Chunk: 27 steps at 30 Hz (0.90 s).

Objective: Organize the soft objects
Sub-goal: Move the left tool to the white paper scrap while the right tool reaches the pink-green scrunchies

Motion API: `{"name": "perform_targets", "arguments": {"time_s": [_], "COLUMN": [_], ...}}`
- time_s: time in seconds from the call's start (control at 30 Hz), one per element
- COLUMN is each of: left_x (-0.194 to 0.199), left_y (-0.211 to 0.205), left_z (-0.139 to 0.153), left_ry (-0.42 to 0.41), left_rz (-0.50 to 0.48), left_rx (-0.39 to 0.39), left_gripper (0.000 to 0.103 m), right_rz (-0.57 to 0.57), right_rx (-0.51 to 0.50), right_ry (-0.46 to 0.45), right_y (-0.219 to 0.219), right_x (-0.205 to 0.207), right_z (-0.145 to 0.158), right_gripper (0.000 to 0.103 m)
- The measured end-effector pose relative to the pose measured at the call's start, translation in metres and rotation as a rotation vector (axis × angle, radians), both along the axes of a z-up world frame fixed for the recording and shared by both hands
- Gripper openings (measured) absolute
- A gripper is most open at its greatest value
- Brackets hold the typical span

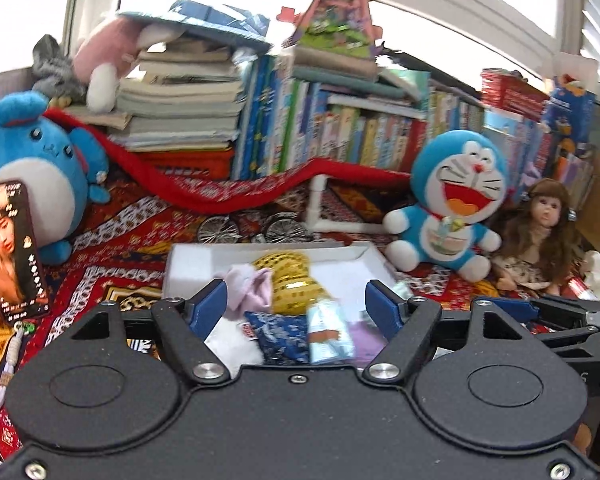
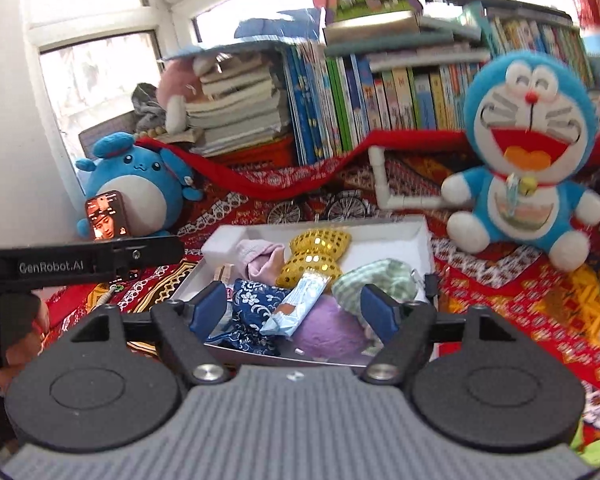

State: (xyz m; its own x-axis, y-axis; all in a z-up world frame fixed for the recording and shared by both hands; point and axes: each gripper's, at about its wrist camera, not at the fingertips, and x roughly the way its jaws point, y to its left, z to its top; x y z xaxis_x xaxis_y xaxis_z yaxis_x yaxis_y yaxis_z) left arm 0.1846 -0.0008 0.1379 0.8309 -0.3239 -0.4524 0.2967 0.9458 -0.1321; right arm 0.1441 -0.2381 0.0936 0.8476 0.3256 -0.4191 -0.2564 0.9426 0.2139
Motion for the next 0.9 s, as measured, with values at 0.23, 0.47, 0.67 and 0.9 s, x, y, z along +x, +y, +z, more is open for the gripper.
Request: {"name": "perform_targets", "arguments": {"time_s": [0.23, 0.47, 0.67, 0.9], "left_x": [-0.031, -0.059, -0.070, -0.055], "left_y": [-0.026, -0.056, -0.091, -0.131], "left_z": [0.015, 0.021, 0.011, -0.008], "left_ry": [-0.050, -0.066, -0.017, 0.115], "left_rz": [-0.077, -0.168, -0.248, -0.291], "left_rx": [0.019, 0.041, 0.092, 0.140], "left_gripper": [0.076, 0.077, 0.078, 0.072], "right_rz": [-0.025, -0.118, -0.205, -0.259], "right_rx": [-0.038, -0.050, -0.028, -0.075], "right_ry": [-0.095, -0.159, -0.146, -0.085], "right_y": [-0.026, -0.060, -0.093, -0.112], "right_x": [-0.037, -0.069, -0.088, -0.099], "right_z": [0.011, 0.008, -0.008, -0.046], "right_gripper": [0.088, 0.089, 0.090, 0.090]}}
